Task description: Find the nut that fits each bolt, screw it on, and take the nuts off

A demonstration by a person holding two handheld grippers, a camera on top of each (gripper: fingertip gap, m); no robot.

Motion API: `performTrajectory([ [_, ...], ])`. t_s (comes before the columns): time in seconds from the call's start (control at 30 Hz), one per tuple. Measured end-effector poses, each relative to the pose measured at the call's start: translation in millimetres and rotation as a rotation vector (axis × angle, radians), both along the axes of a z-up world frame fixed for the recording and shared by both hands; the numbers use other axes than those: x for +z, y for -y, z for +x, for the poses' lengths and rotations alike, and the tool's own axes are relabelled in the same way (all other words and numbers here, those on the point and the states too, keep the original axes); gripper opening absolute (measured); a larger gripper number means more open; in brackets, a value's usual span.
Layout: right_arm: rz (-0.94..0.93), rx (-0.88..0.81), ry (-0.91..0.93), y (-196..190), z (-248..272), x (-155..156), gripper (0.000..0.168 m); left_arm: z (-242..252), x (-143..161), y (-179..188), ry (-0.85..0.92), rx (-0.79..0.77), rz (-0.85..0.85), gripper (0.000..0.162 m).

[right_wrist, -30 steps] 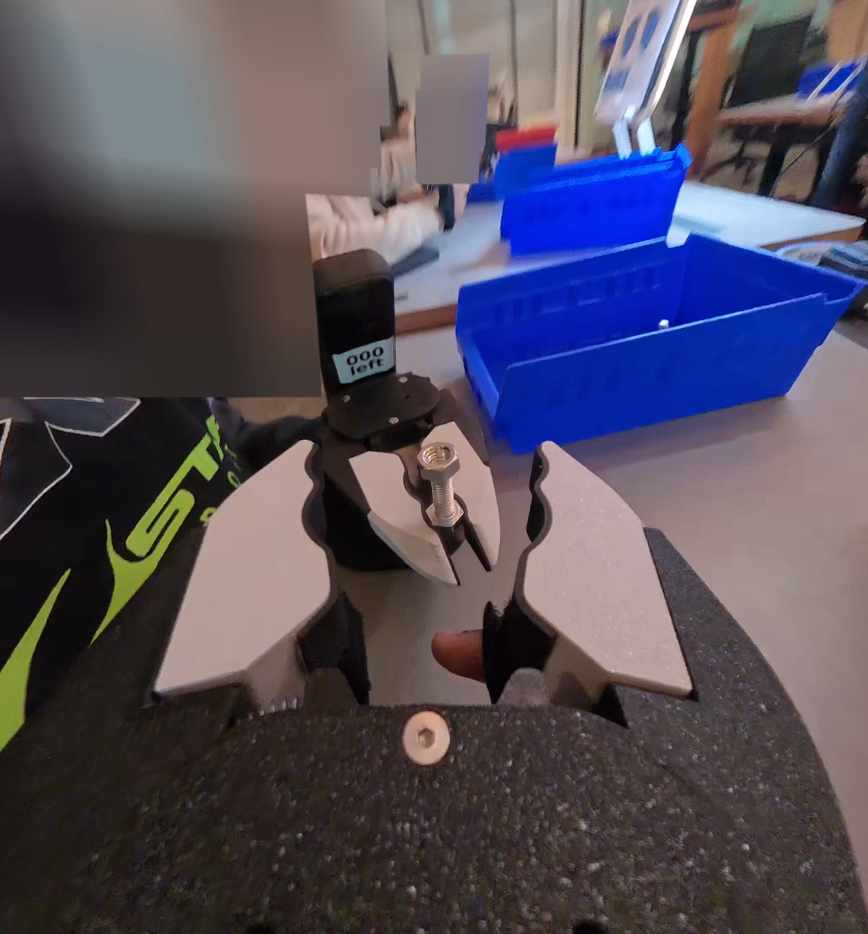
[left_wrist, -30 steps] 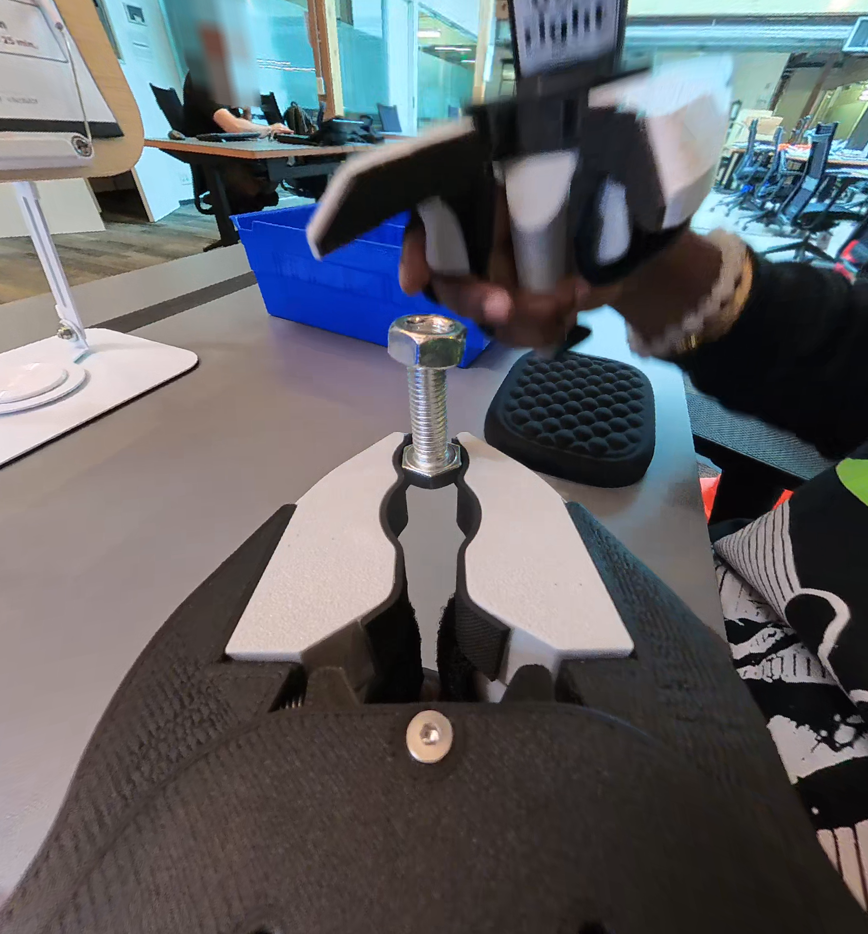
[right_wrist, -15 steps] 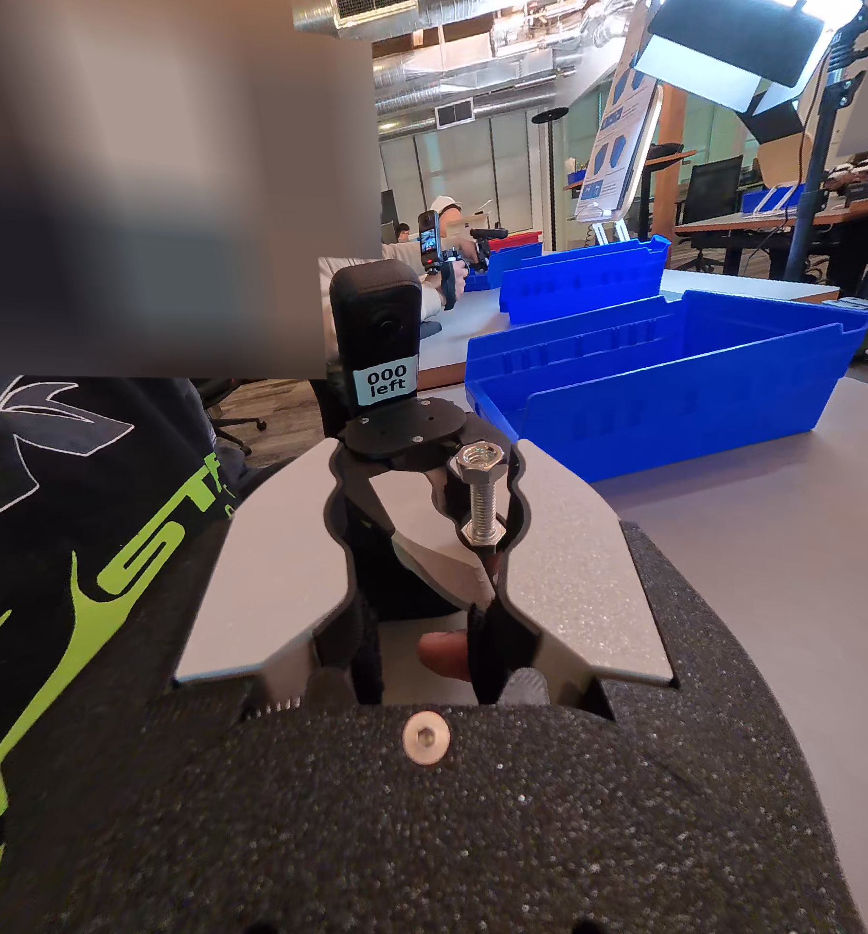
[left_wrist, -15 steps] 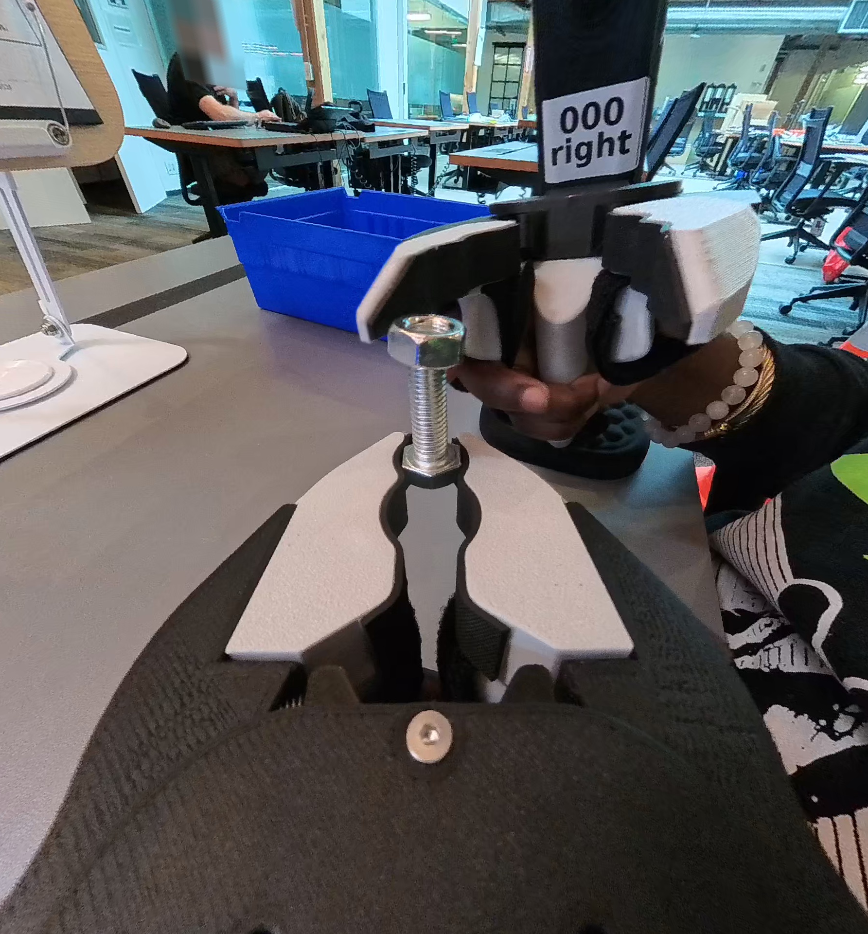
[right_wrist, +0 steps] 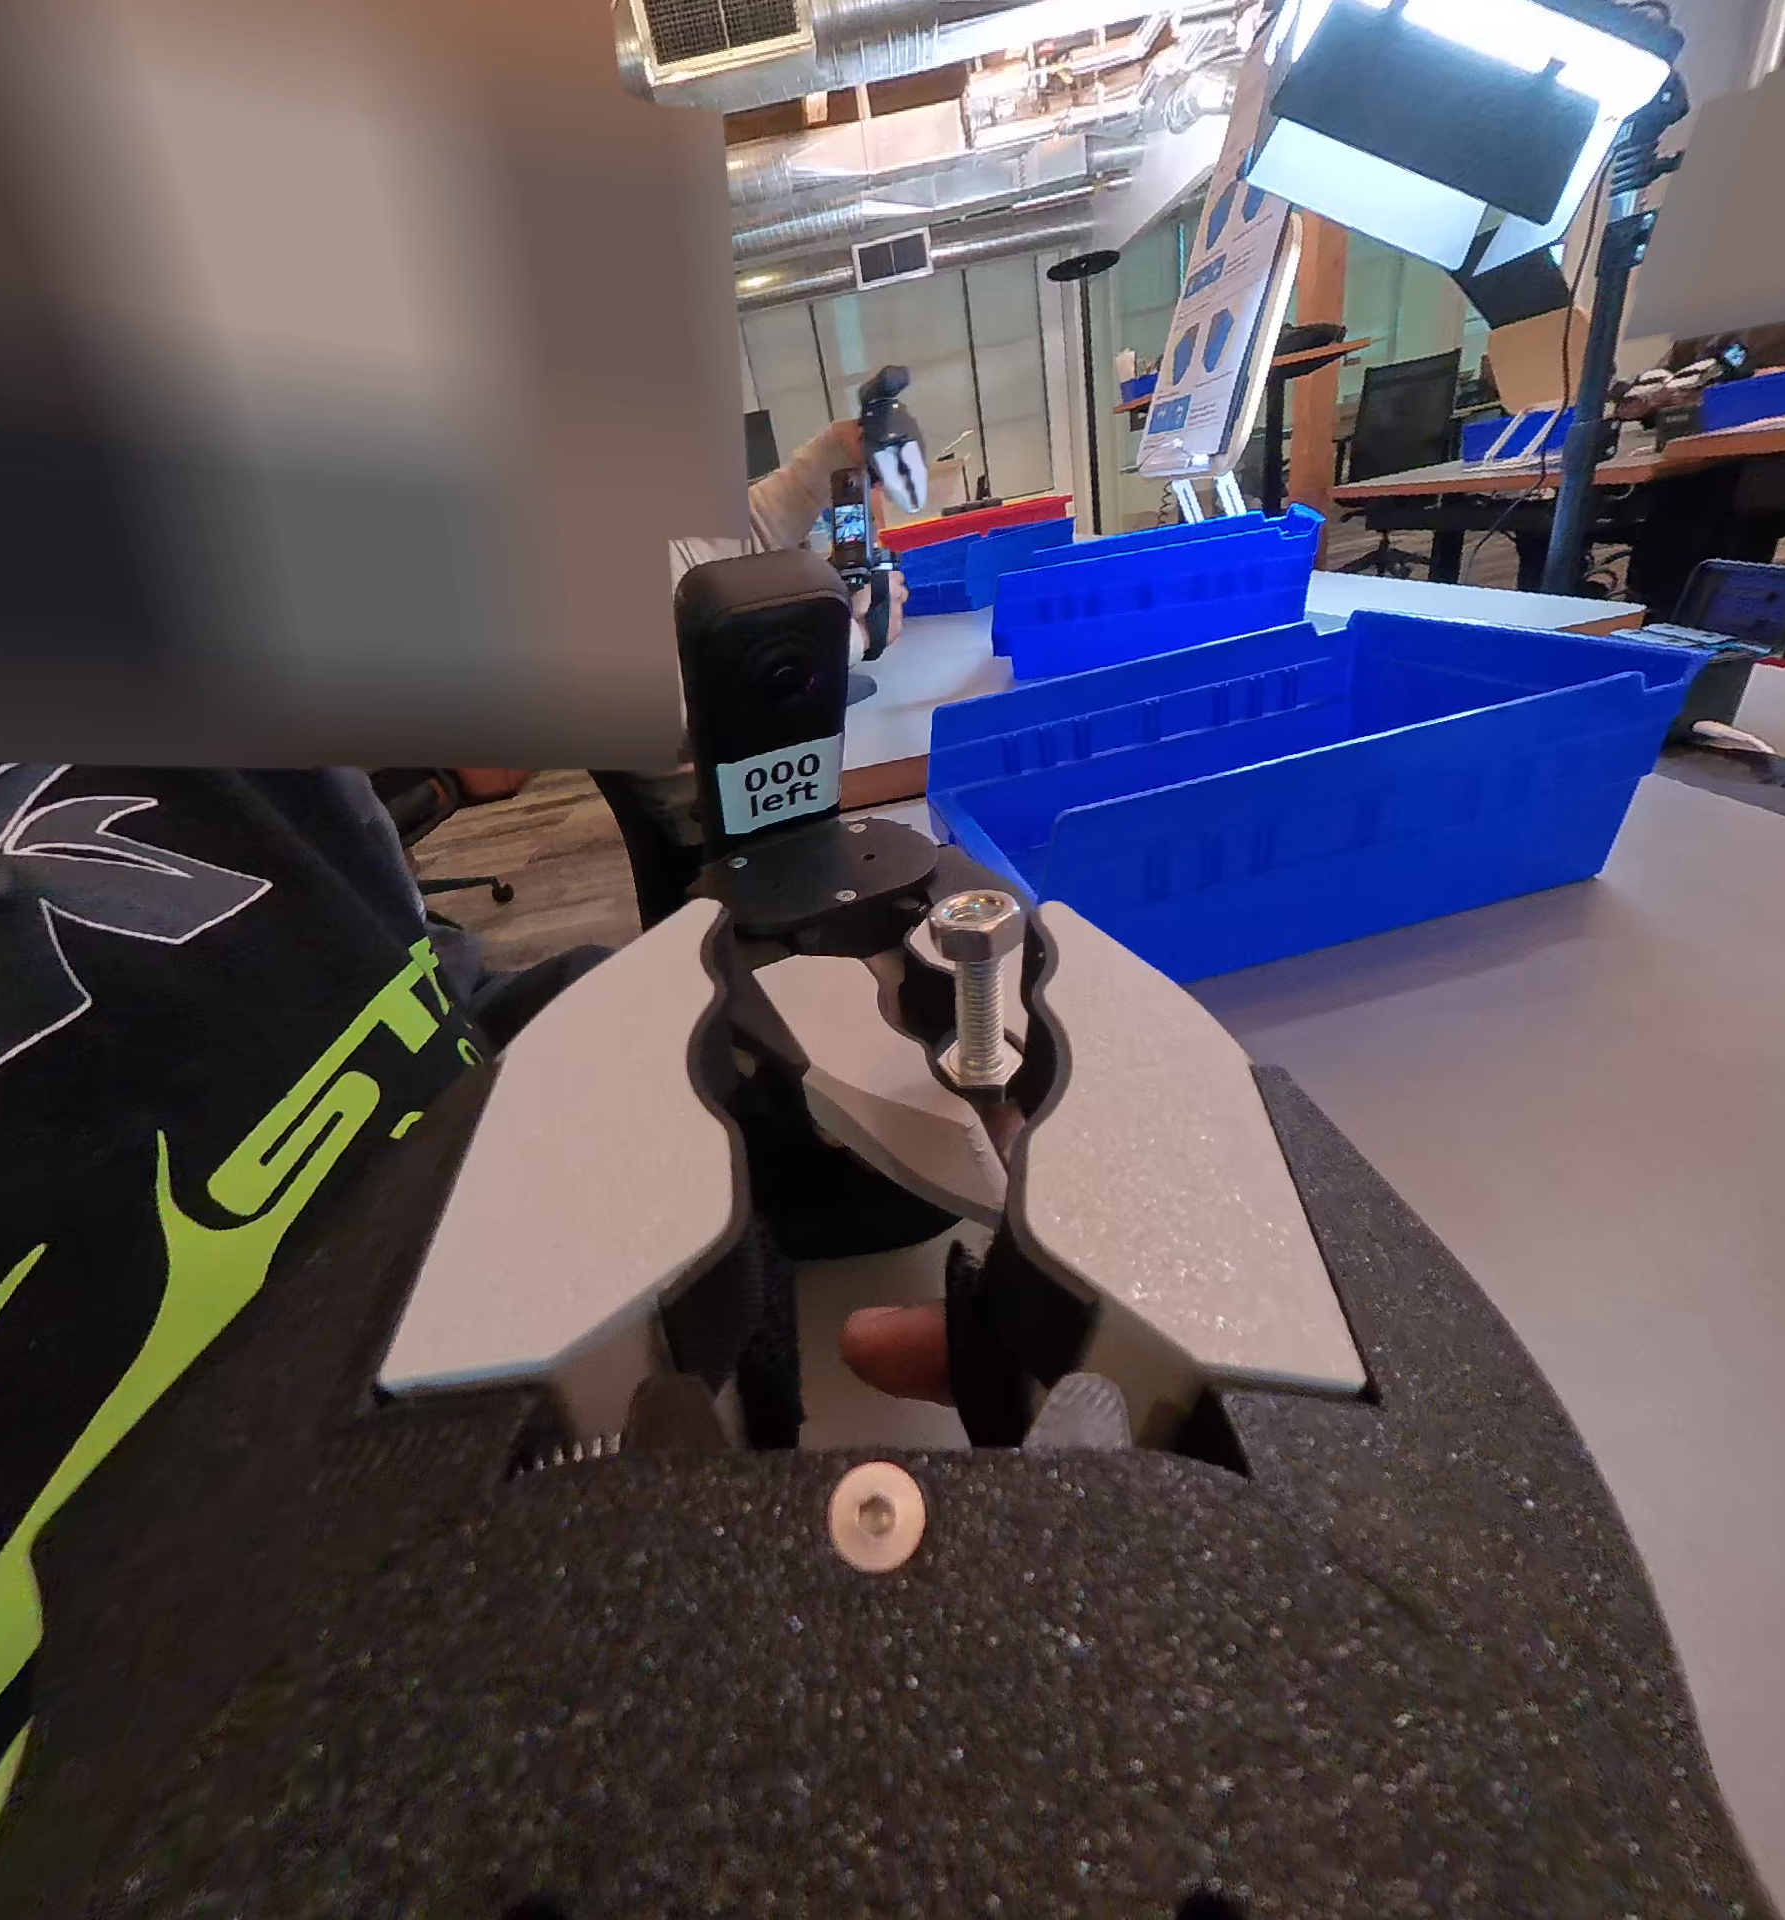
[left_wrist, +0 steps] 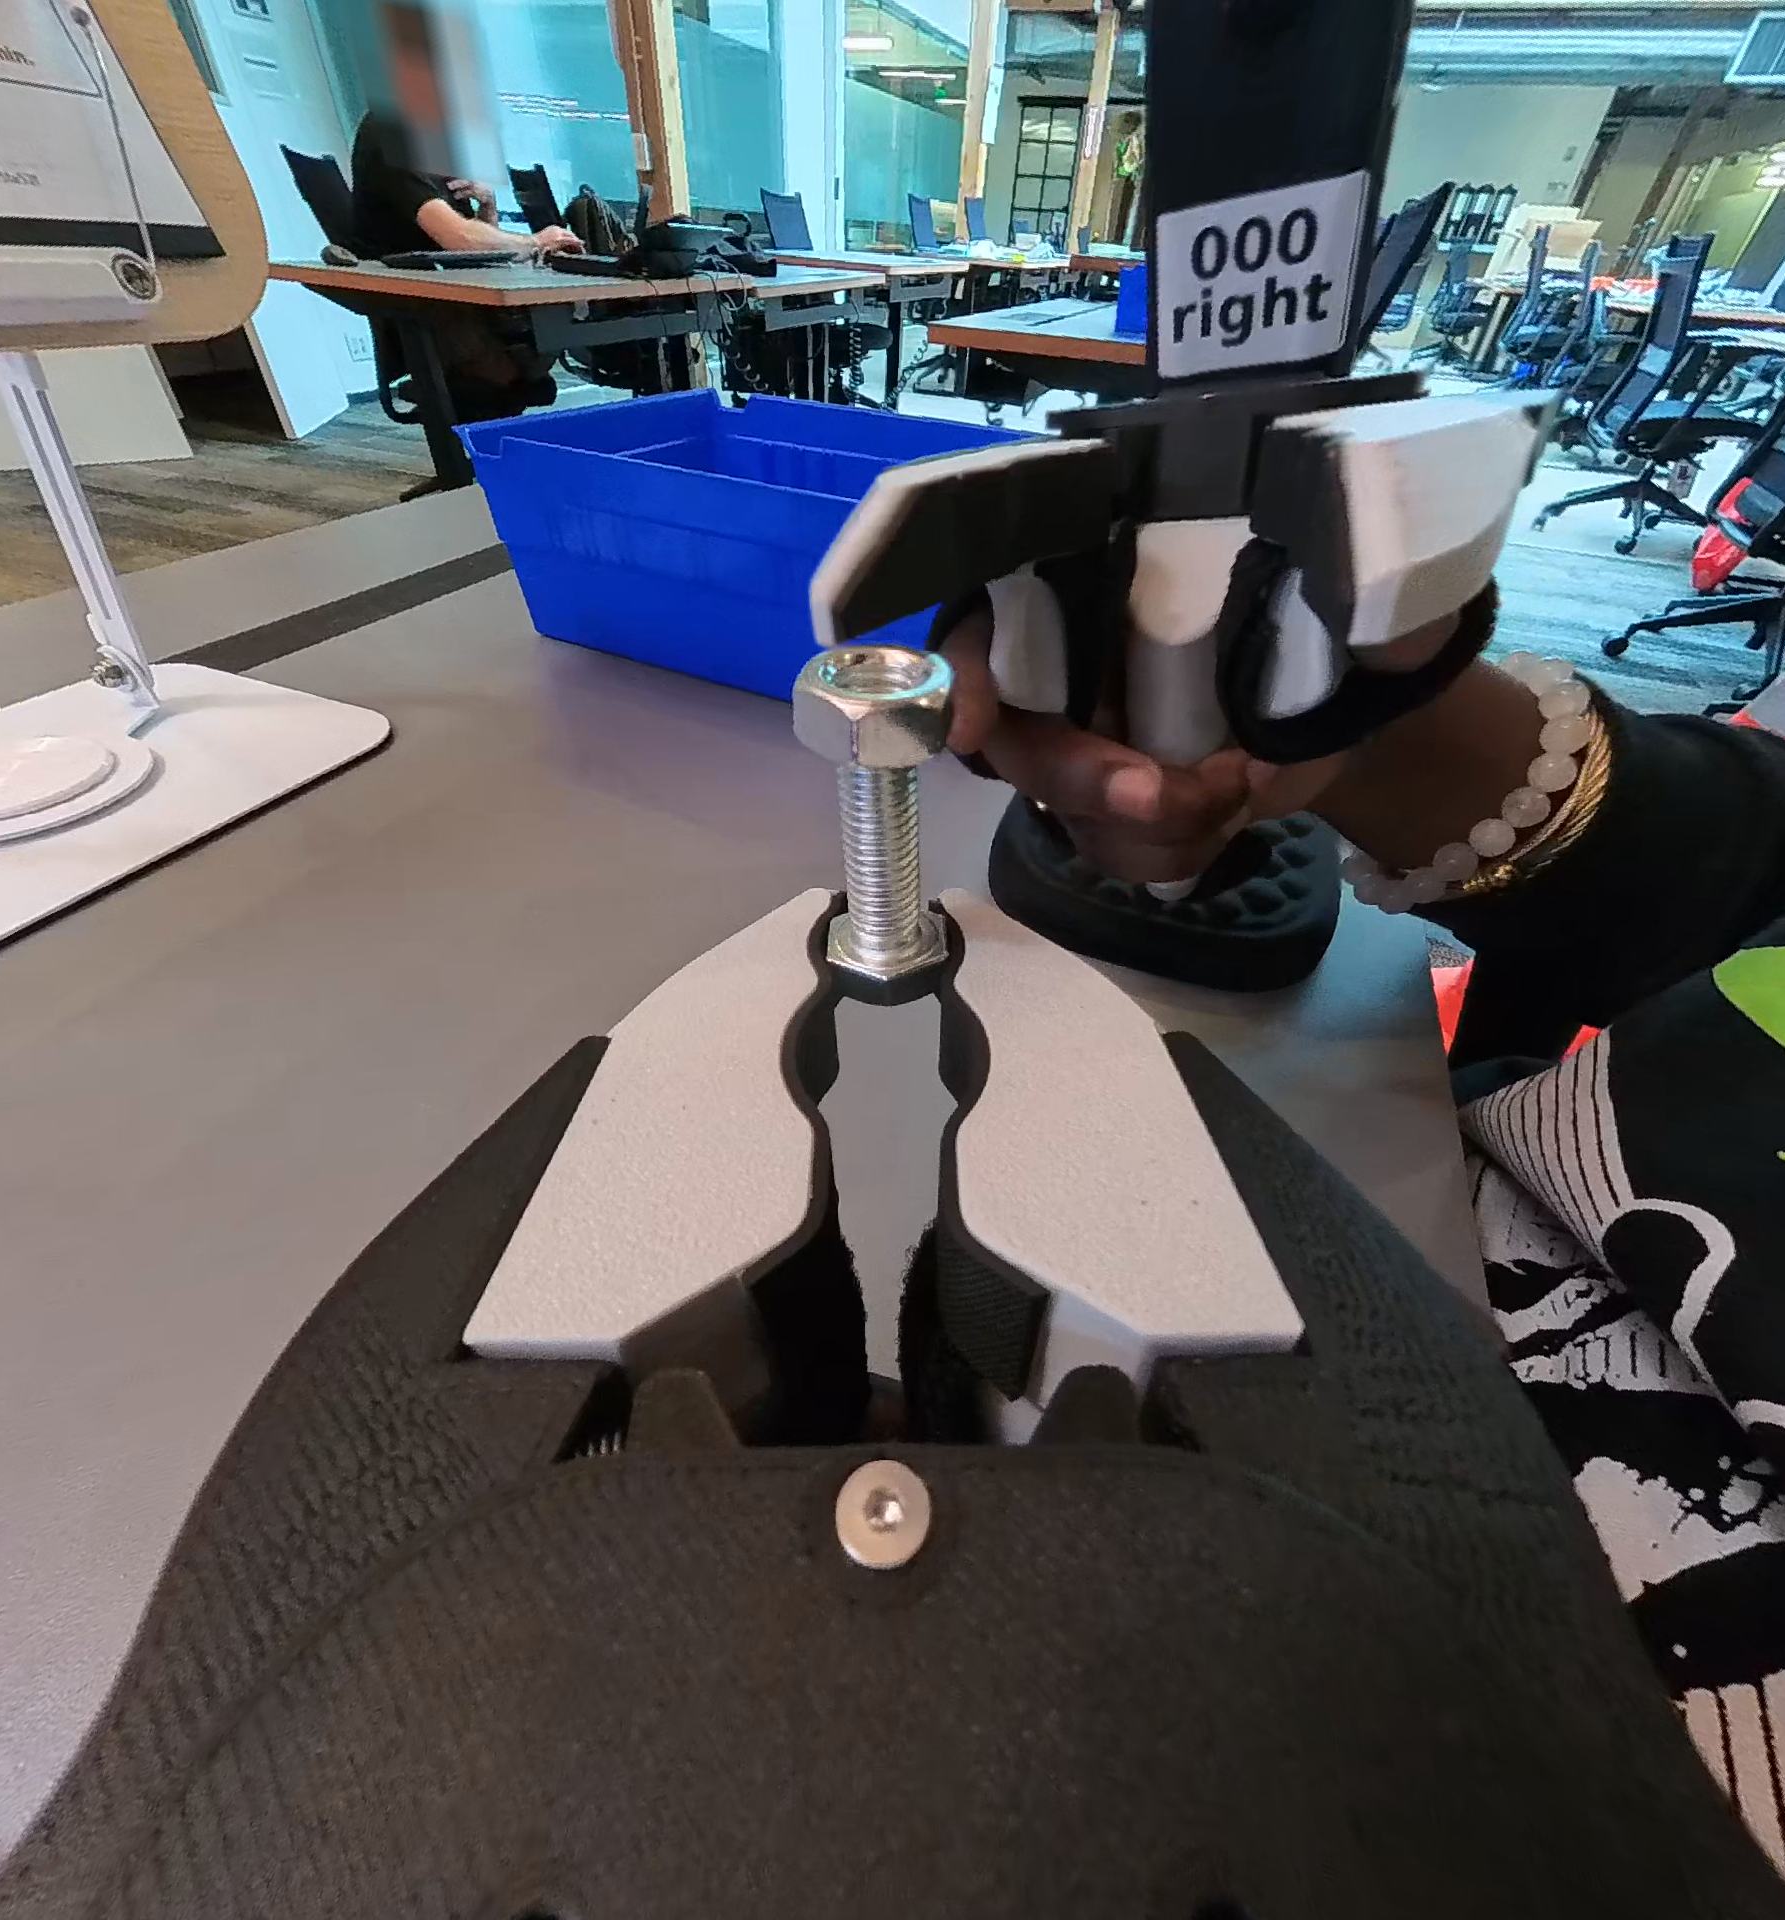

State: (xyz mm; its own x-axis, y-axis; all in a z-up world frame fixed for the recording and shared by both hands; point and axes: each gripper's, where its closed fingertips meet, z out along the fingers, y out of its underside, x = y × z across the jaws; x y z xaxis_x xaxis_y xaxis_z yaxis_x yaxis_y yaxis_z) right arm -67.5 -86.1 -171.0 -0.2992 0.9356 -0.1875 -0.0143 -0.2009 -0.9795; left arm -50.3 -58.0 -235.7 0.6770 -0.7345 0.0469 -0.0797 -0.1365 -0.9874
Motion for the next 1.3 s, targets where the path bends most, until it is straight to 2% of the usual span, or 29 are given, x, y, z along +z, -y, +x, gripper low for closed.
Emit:
performTrajectory([
  [0.27, 0.014, 0.023, 0.006, 5.9, -9.0, -4.1, 0.061, 0.9, -1.3, 0.0, -0.011, -0.002, -0.001, 0.015],
  [0.6, -0.001, -0.005, -0.01, 3.7, 5.5, -5.7, 0.047, 0.1, -0.9, -0.9, -0.008, 0.003, -0.002, 0.015],
  [0.87, 0.025, 0.005, 0.001, 6.1, -9.0, -7.4, 0.066, 2.8, -2.3, 0.4, -0.03, -0.011, 0.003, 0.015],
  [1.3, 0.02, -0.023, -0.019, 2.2, 4.6, -5.0, 0.05, 0.7, -0.7, -1.2, -0.017, -0.001, 0.0, 0.015],
])
